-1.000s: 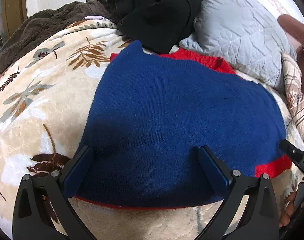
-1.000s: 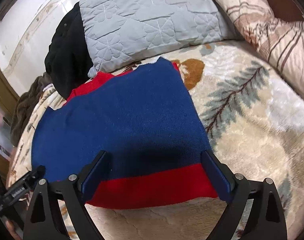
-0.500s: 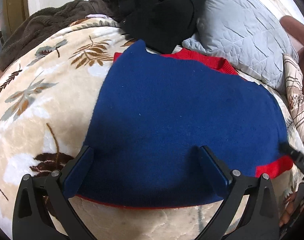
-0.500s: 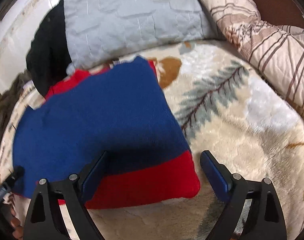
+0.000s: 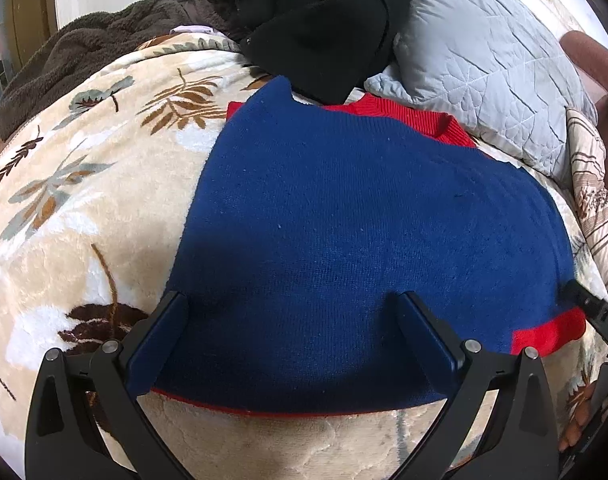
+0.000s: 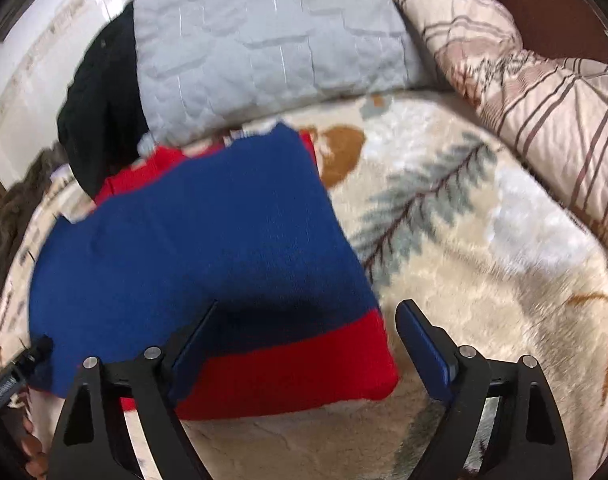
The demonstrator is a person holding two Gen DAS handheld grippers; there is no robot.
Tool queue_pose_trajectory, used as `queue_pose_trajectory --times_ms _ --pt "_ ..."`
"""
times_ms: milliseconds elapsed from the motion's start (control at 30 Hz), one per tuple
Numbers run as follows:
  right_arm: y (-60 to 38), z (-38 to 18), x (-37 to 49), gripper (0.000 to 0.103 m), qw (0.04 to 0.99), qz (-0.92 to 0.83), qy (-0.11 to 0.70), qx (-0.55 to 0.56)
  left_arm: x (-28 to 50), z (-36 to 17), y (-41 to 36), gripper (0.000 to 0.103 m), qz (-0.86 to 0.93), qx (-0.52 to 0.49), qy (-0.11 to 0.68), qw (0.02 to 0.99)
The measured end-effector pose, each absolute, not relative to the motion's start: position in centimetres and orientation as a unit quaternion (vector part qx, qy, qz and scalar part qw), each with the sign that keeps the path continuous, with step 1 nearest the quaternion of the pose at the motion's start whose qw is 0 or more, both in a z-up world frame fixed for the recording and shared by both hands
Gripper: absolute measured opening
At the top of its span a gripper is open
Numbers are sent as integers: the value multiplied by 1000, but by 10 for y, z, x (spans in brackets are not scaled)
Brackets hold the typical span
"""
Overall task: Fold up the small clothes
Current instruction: 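Press the folded blue sweater flat with both open grippers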
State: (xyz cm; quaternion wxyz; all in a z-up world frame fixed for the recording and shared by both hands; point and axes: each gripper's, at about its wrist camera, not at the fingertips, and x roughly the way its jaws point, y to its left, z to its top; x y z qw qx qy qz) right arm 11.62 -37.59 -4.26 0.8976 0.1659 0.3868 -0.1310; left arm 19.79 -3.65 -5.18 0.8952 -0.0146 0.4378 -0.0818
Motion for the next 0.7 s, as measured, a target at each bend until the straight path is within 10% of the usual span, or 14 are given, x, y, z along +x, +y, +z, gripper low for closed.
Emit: queue_pose_trajectory --times_ms 700 --pt "-375 -56 123 91 882 -125 428 150 197 -53 -37 103 -81 -4 437 896"
